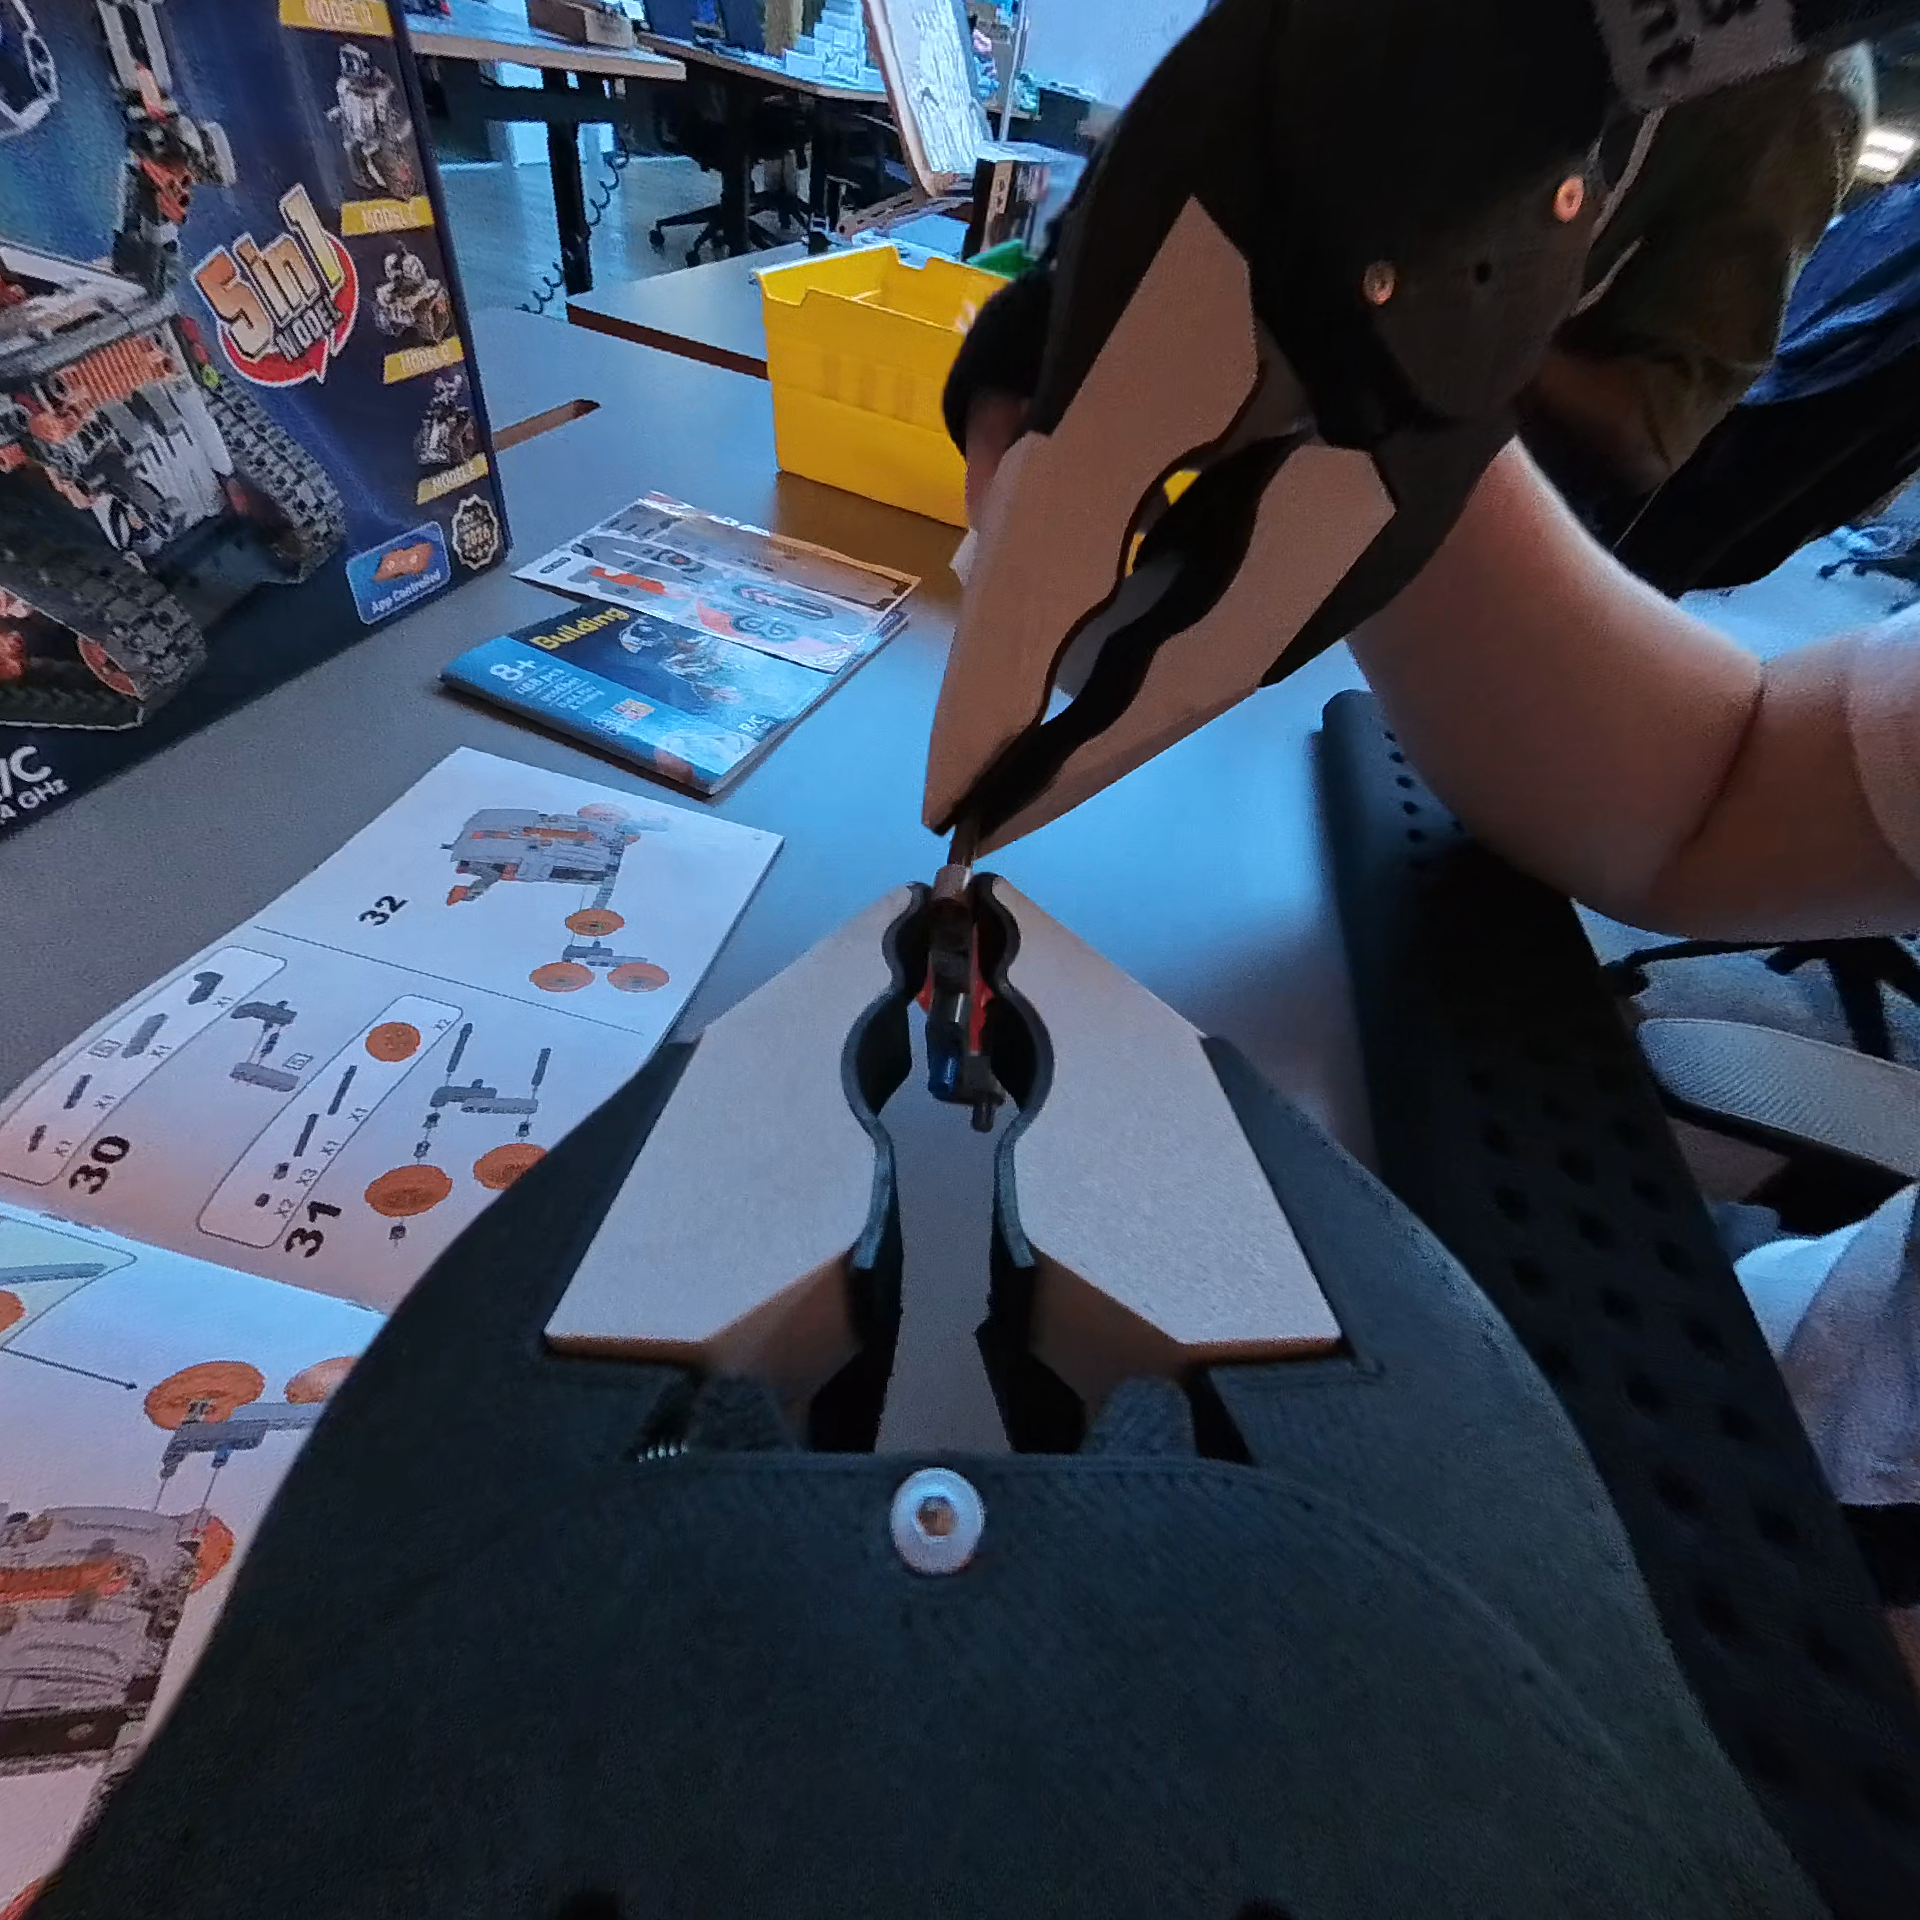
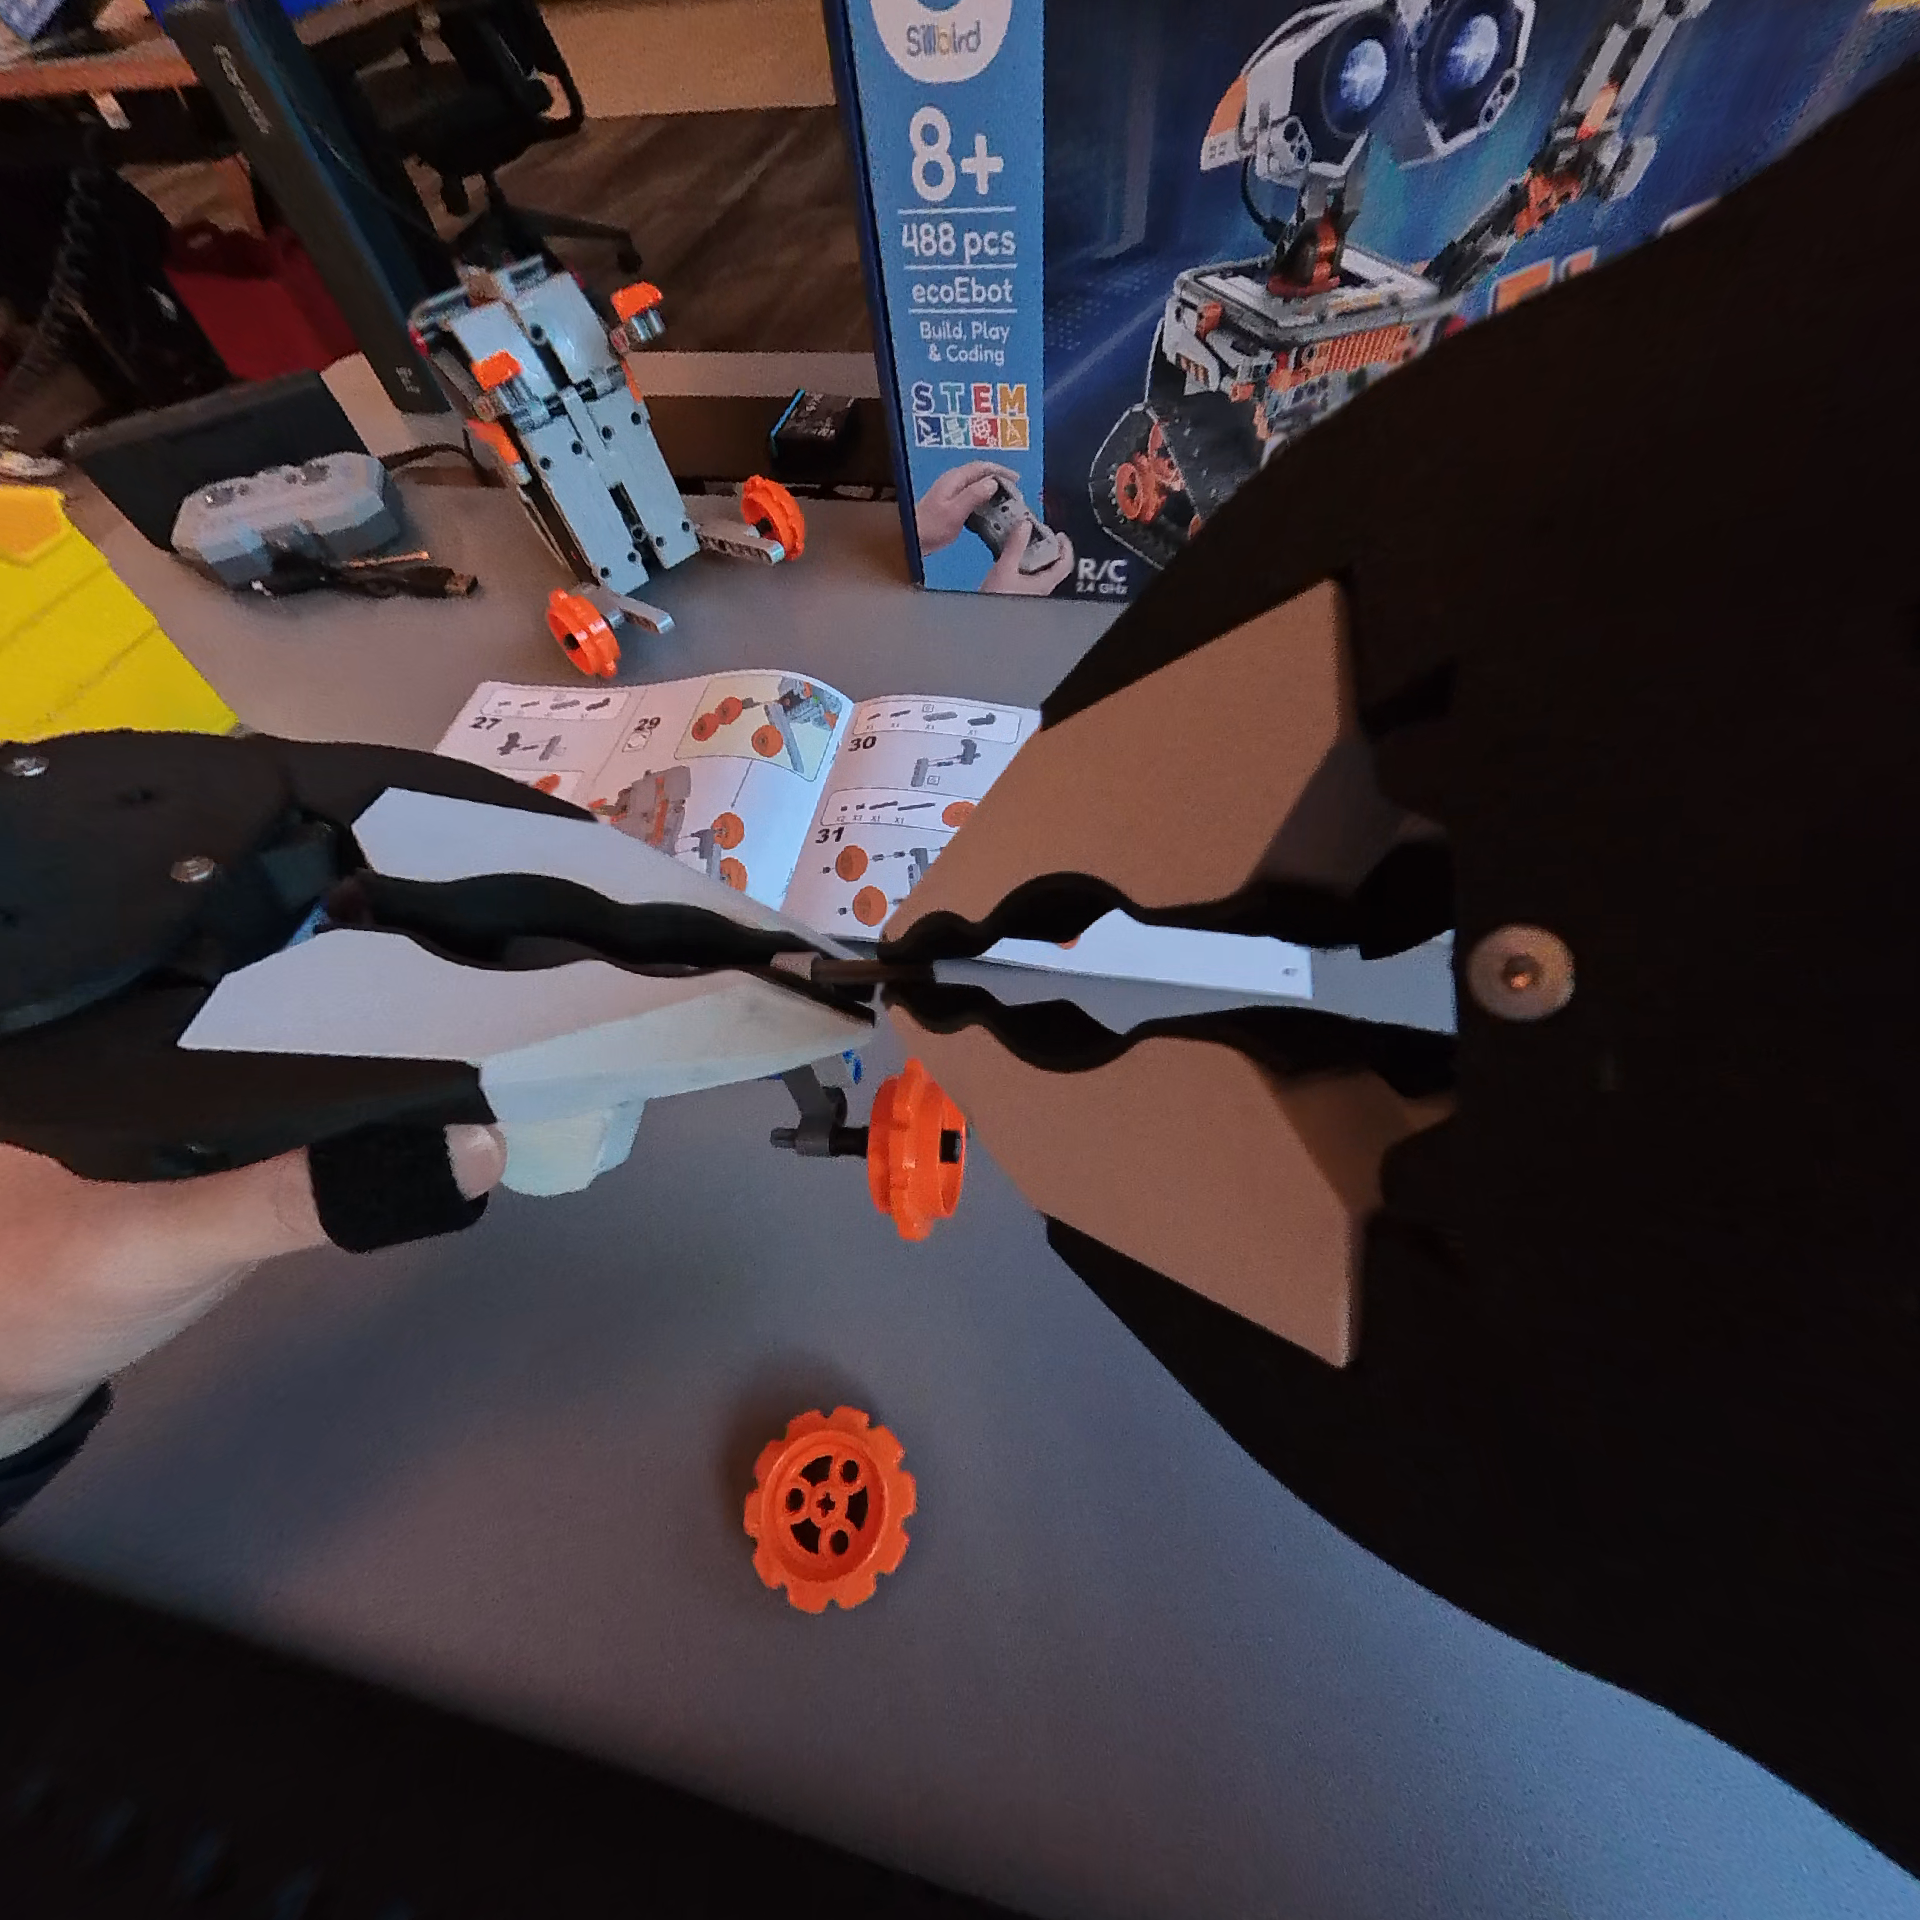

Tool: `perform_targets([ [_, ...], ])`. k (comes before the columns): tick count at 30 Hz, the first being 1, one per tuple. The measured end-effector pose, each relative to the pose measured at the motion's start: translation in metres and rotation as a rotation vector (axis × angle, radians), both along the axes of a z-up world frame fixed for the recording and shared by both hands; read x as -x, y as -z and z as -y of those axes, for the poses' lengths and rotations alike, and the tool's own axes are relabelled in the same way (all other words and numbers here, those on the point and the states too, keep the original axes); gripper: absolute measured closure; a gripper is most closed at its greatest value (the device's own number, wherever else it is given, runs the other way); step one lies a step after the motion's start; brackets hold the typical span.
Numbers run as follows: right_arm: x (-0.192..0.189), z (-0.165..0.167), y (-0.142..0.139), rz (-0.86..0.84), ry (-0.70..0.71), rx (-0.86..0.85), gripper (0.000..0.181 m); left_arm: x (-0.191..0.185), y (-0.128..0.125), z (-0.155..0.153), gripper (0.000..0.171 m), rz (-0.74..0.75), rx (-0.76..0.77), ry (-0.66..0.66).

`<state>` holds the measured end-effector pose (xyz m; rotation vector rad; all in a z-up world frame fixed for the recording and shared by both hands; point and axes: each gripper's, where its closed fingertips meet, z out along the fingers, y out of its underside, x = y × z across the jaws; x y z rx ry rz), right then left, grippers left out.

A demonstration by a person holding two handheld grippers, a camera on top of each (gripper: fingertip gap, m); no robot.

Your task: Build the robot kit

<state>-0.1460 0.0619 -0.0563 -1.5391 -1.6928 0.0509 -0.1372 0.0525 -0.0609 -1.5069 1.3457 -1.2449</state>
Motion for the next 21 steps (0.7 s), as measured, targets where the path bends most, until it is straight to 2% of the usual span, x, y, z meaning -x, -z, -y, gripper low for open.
perform_targets([
  [3, 0.001, 0.0, 0.003, -0.039, 0.0, 0.01, 0.179, 0.003, 0.0, 0.0, 0.166, -0.005, 0.017, 0.023],
  [6, 0.001, -0.004, 0.009, -0.011, 0.011, 0.001, 0.179, 0.003, -0.006, 0.002, 0.151, 0.022, 0.028, 0.042],
  [11, 0.004, -0.006, 0.01, -0.011, 0.028, -0.013, 0.179, 0.002, -0.011, -0.003, 0.167, 0.05, -0.009, 0.007],
  [15, 0.006, -0.006, 0.006, -0.038, 0.029, -0.017, 0.179, 0.003, -0.012, -0.004, 0.171, 0.058, -0.023, 0.005],
  [21, 0.008, -0.006, 0.005, -0.047, 0.033, -0.02, 0.179, 0.005, -0.012, -0.007, 0.168, 0.045, -0.07, -0.015],
])
